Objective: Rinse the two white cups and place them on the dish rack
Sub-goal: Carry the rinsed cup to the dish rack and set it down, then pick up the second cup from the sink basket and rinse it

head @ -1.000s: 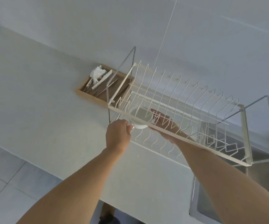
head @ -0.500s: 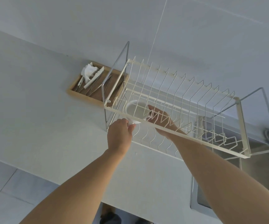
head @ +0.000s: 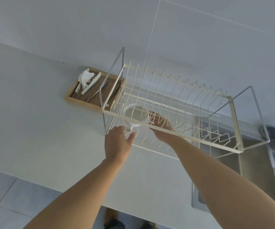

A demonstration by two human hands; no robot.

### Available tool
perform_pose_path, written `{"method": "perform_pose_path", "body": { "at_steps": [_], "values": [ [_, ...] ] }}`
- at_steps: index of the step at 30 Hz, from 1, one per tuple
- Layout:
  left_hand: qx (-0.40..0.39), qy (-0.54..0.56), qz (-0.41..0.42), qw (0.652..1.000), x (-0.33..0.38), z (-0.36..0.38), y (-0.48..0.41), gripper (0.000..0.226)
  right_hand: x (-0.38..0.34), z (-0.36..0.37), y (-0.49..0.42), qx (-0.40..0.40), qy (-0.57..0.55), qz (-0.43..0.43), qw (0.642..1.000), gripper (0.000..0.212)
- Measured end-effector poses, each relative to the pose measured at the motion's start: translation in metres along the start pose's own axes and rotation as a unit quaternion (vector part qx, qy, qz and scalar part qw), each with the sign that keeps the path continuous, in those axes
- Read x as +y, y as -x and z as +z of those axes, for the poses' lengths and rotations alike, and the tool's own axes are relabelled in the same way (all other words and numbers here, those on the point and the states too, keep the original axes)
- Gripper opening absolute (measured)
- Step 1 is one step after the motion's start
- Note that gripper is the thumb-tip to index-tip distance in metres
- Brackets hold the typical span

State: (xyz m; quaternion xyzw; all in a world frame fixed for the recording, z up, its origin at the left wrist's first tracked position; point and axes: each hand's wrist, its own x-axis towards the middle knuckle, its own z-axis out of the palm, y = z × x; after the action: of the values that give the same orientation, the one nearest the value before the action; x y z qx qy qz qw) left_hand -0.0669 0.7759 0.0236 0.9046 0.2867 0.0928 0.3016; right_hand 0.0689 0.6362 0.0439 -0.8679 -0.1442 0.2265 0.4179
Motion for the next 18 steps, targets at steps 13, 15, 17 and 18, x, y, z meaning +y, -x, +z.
{"method": "perform_pose_path", "body": {
  "at_steps": [13,15,17,18],
  "values": [
    [-0.075,-0.202,0.247,0.945,0.089,0.038,0.124,0.074,0.083,-0.076,0.198,0.055,0.299,0.01,0.953,0.072],
    [-0.101,-0.212,0.272,0.933,0.119,0.058,0.155,0.078,0.116,-0.102,0.238,0.064,0.306,0.032,0.949,0.072],
    [-0.125,-0.211,0.29,0.925,0.155,0.082,0.19,0.082,0.153,-0.135,0.282,0.086,0.304,0.053,0.947,0.071],
    [-0.134,-0.209,0.3,0.921,0.175,0.095,0.211,0.083,0.172,-0.153,0.304,0.1,0.301,0.065,0.946,0.072]
  ]
}}
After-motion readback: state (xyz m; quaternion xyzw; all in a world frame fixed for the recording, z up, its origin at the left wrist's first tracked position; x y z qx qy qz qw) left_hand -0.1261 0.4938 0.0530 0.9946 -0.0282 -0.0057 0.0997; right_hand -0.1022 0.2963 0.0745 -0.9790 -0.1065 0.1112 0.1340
